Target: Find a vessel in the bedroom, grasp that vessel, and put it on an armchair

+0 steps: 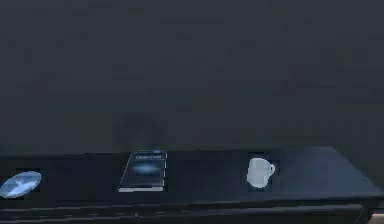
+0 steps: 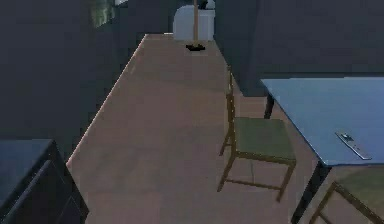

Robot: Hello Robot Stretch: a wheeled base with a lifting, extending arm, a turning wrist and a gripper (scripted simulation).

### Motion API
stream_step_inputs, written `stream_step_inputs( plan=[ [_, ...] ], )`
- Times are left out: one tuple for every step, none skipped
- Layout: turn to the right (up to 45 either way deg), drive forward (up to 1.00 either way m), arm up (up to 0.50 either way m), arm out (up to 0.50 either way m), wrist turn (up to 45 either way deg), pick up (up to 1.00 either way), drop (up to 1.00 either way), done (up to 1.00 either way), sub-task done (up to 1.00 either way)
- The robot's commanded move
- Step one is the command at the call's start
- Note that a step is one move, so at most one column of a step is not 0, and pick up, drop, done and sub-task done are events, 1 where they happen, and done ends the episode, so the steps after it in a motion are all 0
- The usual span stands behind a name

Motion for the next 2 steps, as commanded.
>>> stream_step_inputs(
  plan=[
    [45.0, 0.0, 0.0, 0.0, 0.0, 0.0, 0.0, 0.0, 0.0],
    [0.0, 0.05, 0.0, 0.0, 0.0, 0.0, 0.0, 0.0, 0.0]
  ],
)
